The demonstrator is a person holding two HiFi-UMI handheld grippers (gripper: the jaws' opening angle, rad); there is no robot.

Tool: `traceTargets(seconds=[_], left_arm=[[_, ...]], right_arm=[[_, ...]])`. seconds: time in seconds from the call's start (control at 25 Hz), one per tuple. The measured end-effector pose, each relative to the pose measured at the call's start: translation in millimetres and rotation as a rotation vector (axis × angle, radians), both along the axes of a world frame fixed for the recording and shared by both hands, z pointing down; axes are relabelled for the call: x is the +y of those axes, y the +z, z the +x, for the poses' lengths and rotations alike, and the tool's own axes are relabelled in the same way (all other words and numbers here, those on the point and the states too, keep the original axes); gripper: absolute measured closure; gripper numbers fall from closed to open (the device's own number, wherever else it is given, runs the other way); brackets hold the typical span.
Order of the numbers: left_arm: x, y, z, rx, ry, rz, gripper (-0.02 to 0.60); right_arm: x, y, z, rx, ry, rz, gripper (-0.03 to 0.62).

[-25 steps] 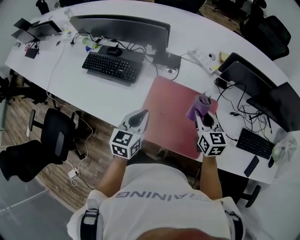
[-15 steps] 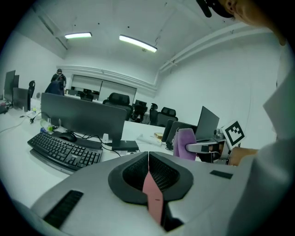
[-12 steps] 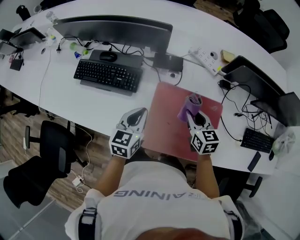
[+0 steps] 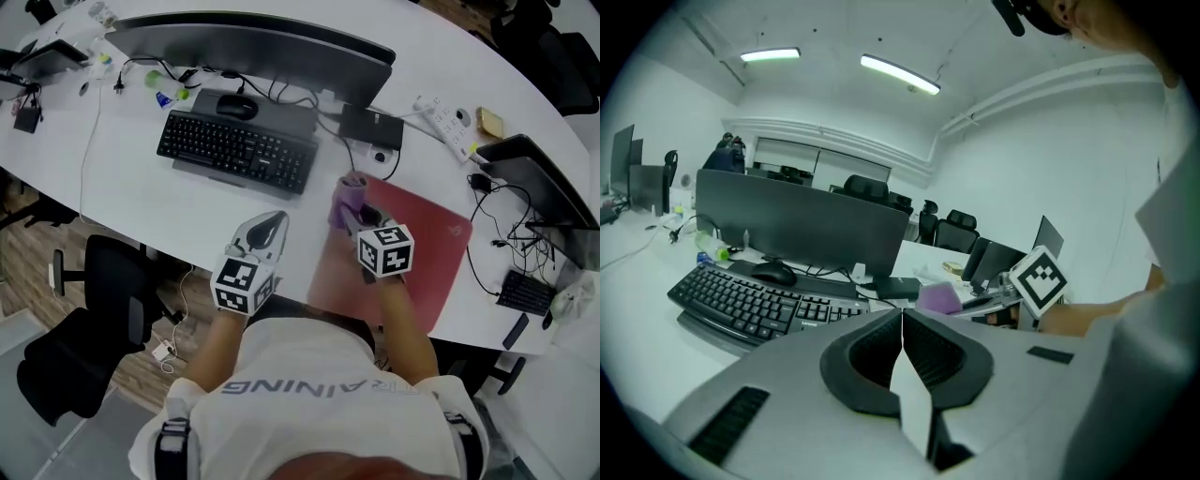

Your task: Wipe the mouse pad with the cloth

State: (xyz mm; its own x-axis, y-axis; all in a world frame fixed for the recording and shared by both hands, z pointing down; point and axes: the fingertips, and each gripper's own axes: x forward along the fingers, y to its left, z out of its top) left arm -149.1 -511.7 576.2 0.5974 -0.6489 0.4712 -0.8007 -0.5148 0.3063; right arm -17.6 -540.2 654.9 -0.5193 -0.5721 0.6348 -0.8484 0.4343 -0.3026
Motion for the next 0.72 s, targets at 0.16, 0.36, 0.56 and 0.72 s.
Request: traceTargets(seconds=[0.16,0.36,0.56,0.72], left_arm=[[-5,3,-11,0.017,-0.023,-0.022,0.549],[-2,6,-7,0.010,-0.029,-0.026,0.549],[13,5,10,-0.010,-0.024,-0.025,0.549],[28,-6,29,-0.018,-0.027,0.004,0.549]], right_arm=[[-15,37,-16,-0.002,-0.022,-0.086,0.496],[-12,72,-12,-0.025,0.003,-0.198,0.496],[-8,82,18,0.000,0.047,-0.232,0.496],[4,88,56,0.030,0.075,-0.243,0.496]])
